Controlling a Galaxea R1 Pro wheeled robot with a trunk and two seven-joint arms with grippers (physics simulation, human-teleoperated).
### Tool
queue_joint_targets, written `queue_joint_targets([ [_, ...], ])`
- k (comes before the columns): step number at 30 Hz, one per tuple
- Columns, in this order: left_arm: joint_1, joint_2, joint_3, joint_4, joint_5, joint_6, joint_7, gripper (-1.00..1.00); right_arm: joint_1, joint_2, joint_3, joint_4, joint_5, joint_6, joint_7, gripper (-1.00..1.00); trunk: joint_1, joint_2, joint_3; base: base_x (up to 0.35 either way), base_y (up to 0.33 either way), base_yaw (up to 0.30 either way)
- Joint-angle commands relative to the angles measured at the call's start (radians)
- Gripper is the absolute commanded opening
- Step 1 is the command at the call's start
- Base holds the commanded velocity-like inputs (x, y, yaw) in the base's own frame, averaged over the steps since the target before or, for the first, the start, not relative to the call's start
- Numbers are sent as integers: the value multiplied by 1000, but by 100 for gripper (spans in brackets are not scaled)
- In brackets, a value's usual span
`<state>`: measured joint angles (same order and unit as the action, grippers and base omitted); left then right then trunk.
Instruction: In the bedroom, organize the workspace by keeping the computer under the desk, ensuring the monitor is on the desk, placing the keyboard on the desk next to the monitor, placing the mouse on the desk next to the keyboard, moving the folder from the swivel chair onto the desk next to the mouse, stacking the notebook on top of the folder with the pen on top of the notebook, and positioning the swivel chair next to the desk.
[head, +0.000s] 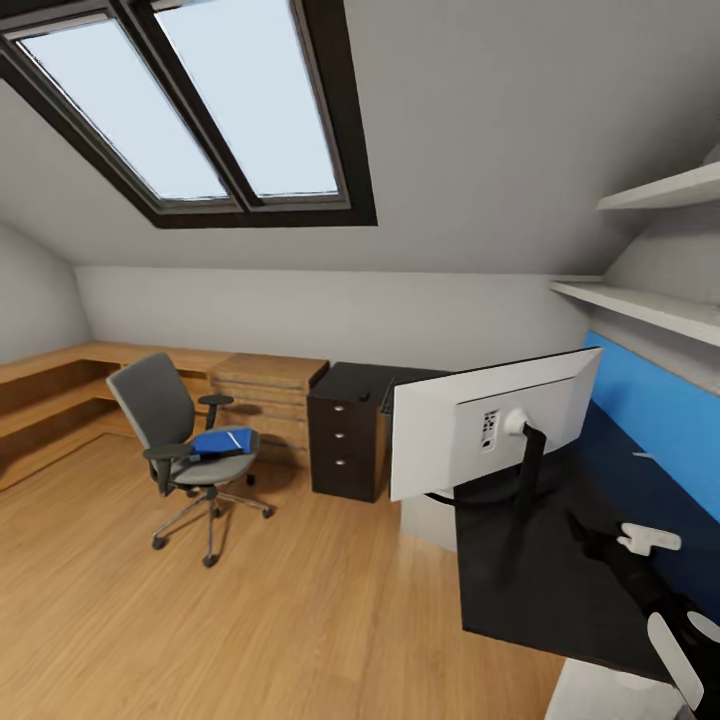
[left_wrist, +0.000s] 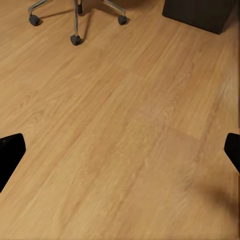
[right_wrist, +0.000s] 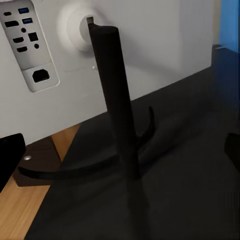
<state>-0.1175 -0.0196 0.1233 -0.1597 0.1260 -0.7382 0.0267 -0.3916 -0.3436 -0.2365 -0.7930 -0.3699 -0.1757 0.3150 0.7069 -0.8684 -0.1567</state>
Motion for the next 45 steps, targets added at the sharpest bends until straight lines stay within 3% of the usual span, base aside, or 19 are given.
queue_joint_targets([
  [1, -1, 0, 2, 0, 0, -3, 1, 100, -1, 0, -1, 1, -11, -1, 9, 100, 0, -1, -1, 0, 0, -81],
  [14, -1, 0, 2, 0, 0, -3, 1, 100, -1, 1, 1, 22, -8, -2, 1, 100, 0, -1, 0, 142, 0, -20],
  [27, -1, 0, 1, 0, 0, -4, -1, 100, -1, 2, 9, 56, -6, -100, -206, 100, 0, -1, 1, 94, 0, 0],
  [45, -1, -1, 0, -1, -1, -4, -1, 100, -1, 3, 14, 69, -5, -108, -224, 100, 0, -1, 1, 52, 0, 0],
])
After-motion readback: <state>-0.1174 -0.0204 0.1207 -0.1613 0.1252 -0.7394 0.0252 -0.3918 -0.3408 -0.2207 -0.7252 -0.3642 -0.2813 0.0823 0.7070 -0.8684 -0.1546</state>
